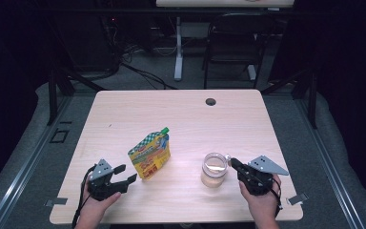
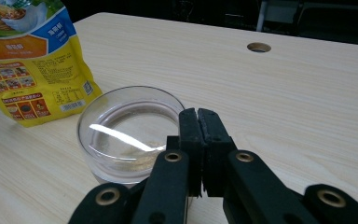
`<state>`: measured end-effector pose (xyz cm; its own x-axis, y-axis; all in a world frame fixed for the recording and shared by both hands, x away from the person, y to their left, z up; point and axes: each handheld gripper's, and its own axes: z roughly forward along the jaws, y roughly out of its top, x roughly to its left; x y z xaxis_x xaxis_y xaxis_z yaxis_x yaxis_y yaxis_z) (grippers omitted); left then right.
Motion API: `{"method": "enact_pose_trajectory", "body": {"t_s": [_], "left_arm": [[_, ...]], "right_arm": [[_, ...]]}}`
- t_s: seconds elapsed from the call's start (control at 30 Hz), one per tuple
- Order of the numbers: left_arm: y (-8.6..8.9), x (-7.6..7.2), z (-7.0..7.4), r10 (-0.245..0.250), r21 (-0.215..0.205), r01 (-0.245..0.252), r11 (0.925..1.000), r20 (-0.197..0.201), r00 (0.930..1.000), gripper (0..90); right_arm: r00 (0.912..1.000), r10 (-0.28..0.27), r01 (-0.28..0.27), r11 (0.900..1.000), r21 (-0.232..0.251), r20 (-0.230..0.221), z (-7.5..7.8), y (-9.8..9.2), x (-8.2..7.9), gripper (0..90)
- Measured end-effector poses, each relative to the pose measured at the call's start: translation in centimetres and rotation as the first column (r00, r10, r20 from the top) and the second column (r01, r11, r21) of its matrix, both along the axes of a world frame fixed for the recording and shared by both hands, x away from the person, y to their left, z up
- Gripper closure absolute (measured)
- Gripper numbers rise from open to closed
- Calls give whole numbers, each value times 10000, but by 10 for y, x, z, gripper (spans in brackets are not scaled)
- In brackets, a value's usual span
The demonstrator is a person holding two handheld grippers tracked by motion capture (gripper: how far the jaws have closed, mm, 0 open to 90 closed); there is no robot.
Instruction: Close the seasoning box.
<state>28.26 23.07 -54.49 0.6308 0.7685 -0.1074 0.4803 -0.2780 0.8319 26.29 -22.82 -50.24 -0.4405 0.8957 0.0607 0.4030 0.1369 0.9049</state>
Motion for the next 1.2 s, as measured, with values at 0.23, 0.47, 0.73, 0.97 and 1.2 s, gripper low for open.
{"method": "enact_pose_trajectory", "body": {"t_s": [0.23,0.47,0.73,0.97,1.2], "left_arm": [[6,-2,3,177,-94,-176,9998,99,9998,390],[15,-3,6,490,-295,-484,9984,184,9986,391],[22,0,6,768,-258,-763,9967,166,9969,391],[29,6,3,1087,-251,-1082,9938,197,9939,392],[31,14,-3,1287,-87,-1287,9916,25,9917,392]], "right_arm": [[9999,-172,172,9997,158,-16,1,-9,0,884],[9985,-542,542,9980,338,4,1,-24,1,881],[9953,-925,935,9950,354,-271,-6,-36,6,875],[9906,-1166,1186,9926,240,-719,-19,-41,13,857],[9842,-1340,1342,9909,-65,-1153,-32,-41,19,823]]}}
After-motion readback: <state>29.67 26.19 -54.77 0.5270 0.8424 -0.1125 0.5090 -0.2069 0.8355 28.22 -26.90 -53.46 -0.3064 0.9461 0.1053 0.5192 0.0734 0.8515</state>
